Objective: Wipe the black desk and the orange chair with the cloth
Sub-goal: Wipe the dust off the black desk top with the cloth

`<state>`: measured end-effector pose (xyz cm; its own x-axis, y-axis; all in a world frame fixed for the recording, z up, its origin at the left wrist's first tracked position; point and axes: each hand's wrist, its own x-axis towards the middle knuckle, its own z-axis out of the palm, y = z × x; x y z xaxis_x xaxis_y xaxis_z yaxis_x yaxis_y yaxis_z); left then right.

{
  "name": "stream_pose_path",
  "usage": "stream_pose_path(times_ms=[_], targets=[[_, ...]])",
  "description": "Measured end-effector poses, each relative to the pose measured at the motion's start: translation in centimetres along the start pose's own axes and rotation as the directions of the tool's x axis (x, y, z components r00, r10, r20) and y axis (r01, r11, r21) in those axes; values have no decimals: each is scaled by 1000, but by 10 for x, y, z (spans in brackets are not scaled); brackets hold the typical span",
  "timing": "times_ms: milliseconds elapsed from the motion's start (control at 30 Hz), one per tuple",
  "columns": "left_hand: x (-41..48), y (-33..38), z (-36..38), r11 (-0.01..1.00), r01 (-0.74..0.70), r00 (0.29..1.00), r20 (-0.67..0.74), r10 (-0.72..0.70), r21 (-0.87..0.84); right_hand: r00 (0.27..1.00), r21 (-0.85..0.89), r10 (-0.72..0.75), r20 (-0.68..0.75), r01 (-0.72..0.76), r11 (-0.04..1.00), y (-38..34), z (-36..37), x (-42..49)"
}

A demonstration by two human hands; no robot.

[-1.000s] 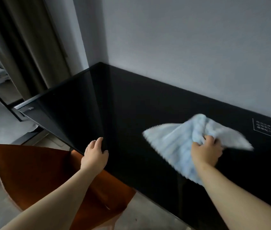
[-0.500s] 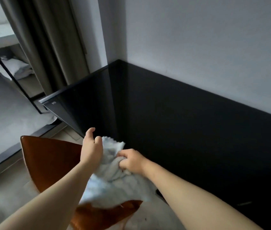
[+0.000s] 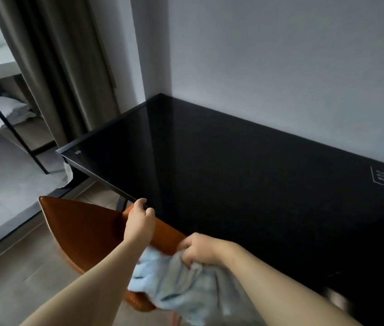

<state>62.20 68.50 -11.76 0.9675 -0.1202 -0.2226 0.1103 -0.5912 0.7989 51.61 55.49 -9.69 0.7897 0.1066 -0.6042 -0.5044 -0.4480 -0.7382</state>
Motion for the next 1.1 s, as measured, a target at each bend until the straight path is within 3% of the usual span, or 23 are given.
stream_pose_path(times_ms=[67, 133, 167, 200, 267, 300, 433, 500, 600, 667, 733, 800, 867, 900, 967, 1000, 1067, 1100], targets=[[-9, 3, 8, 998, -13, 998, 56, 10, 56, 976, -64, 47, -213, -62, 996, 11, 1, -12], [-18, 8, 18, 994, -66, 990, 127, 55, 83, 831, 16, 66, -553, -68, 998, 25, -2, -28], [-24, 11, 22, 990, -102, 984, 155, 86, 96, 771, 66, 65, -633, -30, 997, 32, -1, -35], [-29, 12, 25, 986, -126, 980, 170, 107, 105, 775, 76, 73, -628, -32, 997, 36, -1, -42], [-41, 11, 27, 983, -139, 974, 196, 114, 120, 856, -46, 98, -507, -140, 989, 39, 7, -53], [-47, 10, 27, 980, -145, 971, 210, 114, 135, 854, -62, 108, -509, -162, 985, 42, 10, -58], [-77, 5, 26, 960, -226, 947, 267, 177, 166, 780, 24, 76, -621, -78, 997, 43, 11, -89], [-98, 10, 28, 976, -213, 941, 276, 196, 33, 743, 63, 49, -667, -10, 998, 47, 14, -108], [-142, 16, 33, 931, -78, 936, 296, 192, -356, 711, 144, 3, -703, 138, 980, 57, 26, -145], [-172, 12, 37, 917, -53, 943, 283, 176, -395, 649, 164, -25, -760, 230, 959, 69, 39, -171], [-199, 7, 37, 921, 79, 949, 311, 47, -381, 577, 251, -16, -817, 380, 890, 79, 54, -197], [-223, 8, 35, 855, 391, 850, 491, -194, -340, 577, 259, -46, -816, 434, 863, 84, 67, -219], [-244, 10, 33, 780, 539, 734, 631, -250, -318, 469, 200, -47, -882, 463, 863, 88, 73, -234], [-252, 10, 32, 792, 518, 737, 639, -222, -322, 445, 161, -52, -894, 427, 890, 88, 73, -239], [-262, 13, 30, 846, 404, 805, 575, -148, -348, 619, -3, -124, -776, 192, 981, 86, 79, -248], [-264, 15, 31, 875, 343, 844, 521, -126, -343, 658, -44, -111, -745, 118, 992, 89, 79, -249], [-260, 12, 29, 925, 215, 901, 429, -64, -314, 571, -10, -105, -814, 167, 986, 88, 77, -255], [-255, 11, 26, 941, 155, 911, 412, -18, -301, 561, -17, -122, -818, 189, 982, 83, 75, -260]])
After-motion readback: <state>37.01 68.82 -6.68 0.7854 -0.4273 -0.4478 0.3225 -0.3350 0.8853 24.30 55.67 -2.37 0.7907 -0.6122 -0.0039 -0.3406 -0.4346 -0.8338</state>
